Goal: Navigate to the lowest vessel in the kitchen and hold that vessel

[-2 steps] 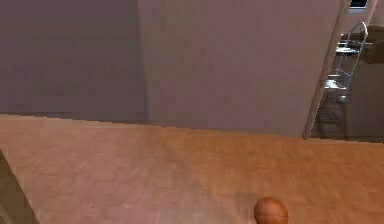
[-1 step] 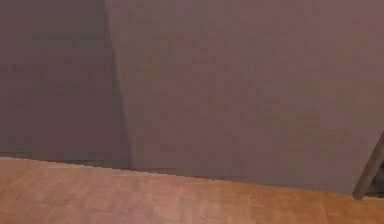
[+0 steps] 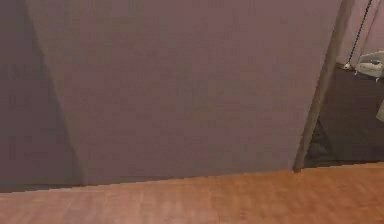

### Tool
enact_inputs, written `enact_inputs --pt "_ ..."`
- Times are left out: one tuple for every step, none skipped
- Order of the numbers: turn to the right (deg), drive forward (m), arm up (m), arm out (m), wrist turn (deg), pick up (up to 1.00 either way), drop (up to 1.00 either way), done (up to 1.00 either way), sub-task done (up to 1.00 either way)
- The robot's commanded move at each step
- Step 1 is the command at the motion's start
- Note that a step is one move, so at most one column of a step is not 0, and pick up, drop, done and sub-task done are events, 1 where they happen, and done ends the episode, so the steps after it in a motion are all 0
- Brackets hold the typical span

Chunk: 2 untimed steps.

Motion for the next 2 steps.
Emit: enact_inputs --pt "0.0 0.4 0.0 0.0 0.0 0.0 0.0 0.0 0.0" --pt "18.0 0.0 0.0 0.0 0.0 0.0 0.0 0.0 0.0"
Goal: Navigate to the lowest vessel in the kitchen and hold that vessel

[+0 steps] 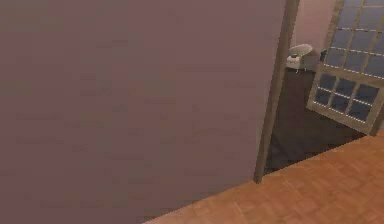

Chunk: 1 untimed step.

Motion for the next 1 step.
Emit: enact_inputs --pt "0.0 0.55 0.0 0.0 0.0 0.0 0.0 0.0 0.0"
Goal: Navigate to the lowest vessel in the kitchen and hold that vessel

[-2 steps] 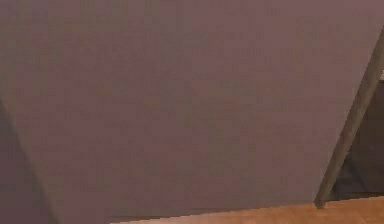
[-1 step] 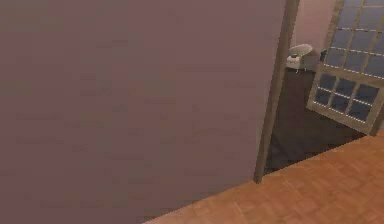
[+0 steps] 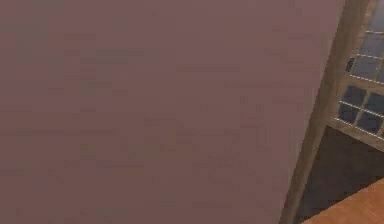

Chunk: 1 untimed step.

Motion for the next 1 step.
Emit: enact_inputs --pt "45.0 0.0 0.0 0.0 0.0 0.0 0.0 0.0 0.0"
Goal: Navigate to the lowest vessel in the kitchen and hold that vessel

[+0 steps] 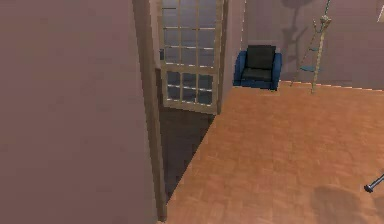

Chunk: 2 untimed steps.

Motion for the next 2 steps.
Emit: enact_inputs --pt "18.0 0.0 0.0 0.0 0.0 0.0 0.0 0.0 0.0" --pt "0.0 0.6 0.0 0.0 0.0 0.0 0.0 0.0 0.0"
